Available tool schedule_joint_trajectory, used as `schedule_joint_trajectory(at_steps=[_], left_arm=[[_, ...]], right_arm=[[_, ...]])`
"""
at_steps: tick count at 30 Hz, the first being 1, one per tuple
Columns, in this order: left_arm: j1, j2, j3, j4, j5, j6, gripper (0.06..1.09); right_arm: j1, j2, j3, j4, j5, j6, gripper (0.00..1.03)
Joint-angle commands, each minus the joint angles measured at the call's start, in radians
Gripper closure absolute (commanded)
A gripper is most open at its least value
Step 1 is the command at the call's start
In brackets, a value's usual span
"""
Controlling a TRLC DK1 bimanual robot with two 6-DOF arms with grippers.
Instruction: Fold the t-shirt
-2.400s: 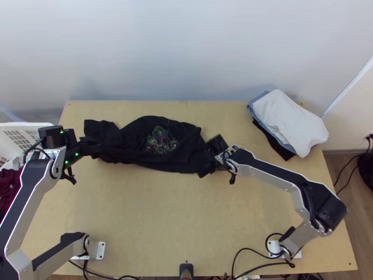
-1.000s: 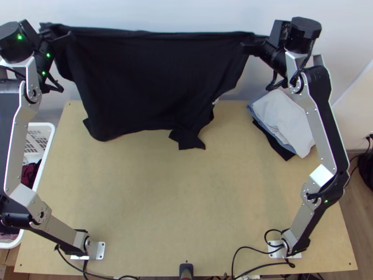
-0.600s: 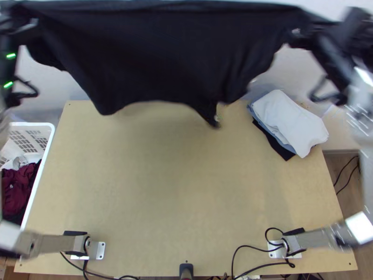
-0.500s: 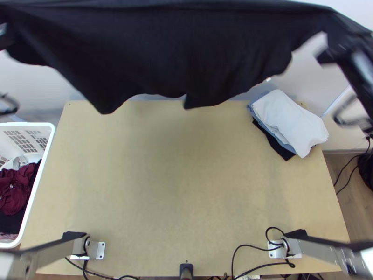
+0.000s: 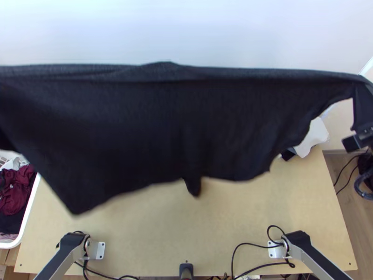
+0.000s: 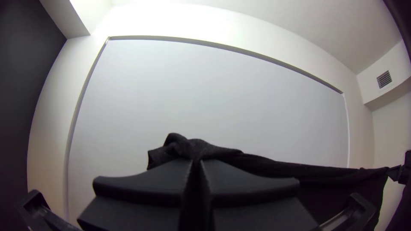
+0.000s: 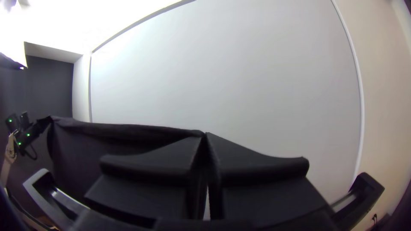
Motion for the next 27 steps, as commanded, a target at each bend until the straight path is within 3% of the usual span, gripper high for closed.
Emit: schedule_joint_trajectory(at_steps=[1,7,12,18,27], left_arm=[[0.014,-0.05,-0.052,0.041,-0.083,0.006,1.05],[-0.004,-0.103,-0.304,-0.022,-0.081,-0.03,1.05],[-0.043,-0.175,-0.601,0.015,-0.081,-0.051,1.05],[-0.052,-0.139,-0.87,0.153,-0.054,-0.056,1.05],[0.033,0.22,-0.95,0.434,0.023,-0.083,1.05]], right_arm=[[-0.041,-0.029,-0.015,0.014,0.078,-0.014,1.0],[-0.021,-0.006,-0.183,0.076,0.065,0.013,1.0],[0.011,0.015,-0.376,0.138,0.055,0.101,1.0],[0.014,0.103,-0.62,0.319,0.053,0.115,1.0],[-0.03,0.419,-0.643,0.533,0.052,0.145,1.0]])
